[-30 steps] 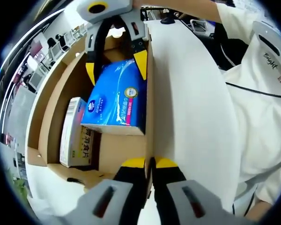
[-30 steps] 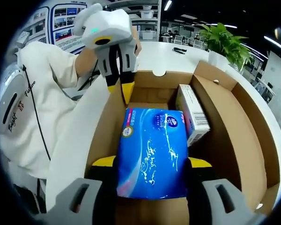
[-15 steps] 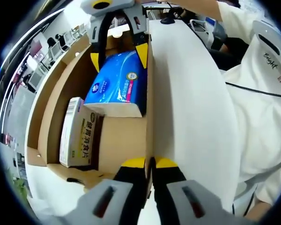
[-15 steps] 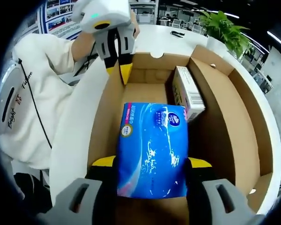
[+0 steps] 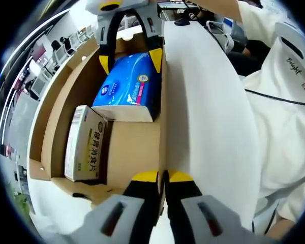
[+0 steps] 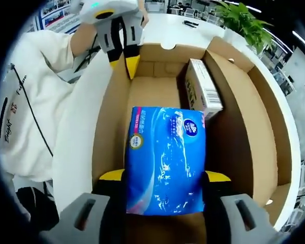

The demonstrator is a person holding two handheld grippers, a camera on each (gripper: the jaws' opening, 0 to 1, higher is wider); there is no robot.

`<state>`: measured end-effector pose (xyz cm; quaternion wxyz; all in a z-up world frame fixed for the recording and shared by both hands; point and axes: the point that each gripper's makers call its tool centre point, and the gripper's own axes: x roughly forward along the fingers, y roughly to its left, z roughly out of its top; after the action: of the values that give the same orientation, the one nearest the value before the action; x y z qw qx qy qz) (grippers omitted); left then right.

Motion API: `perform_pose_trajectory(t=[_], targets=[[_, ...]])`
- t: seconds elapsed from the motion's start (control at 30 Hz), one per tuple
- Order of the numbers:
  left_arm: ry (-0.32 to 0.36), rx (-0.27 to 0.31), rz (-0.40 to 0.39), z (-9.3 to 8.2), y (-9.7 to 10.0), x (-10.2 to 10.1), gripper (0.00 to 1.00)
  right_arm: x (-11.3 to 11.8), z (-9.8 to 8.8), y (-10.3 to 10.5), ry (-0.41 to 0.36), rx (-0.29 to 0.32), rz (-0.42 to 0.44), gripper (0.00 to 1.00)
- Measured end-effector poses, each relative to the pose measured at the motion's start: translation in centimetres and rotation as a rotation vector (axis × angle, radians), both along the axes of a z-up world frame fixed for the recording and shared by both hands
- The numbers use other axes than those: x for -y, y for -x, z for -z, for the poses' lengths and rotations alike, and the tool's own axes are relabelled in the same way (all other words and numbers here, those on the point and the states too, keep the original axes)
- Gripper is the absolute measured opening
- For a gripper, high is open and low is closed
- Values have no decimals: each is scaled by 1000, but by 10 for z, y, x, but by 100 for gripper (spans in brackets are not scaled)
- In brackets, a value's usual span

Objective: Operate the shoe box by opening the lid, removing the specified soft item, and placing it in the target area until the item is outside and the box remains undamaged.

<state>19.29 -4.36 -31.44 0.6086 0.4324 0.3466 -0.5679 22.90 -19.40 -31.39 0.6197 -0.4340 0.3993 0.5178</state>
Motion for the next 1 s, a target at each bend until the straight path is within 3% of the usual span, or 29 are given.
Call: perform_pose_trajectory(t=[0.13,0.37,1.0], targets=[[1,-2,-2,0,1,0,3,-2,2,-4,18,-23,-7,63],[16,-11,1,-1,1,1,3,-1,2,-9,47,9,-29,65],[19,-2,-2,-1,0,1,3,0,30,-21,184,-70,-17,79]])
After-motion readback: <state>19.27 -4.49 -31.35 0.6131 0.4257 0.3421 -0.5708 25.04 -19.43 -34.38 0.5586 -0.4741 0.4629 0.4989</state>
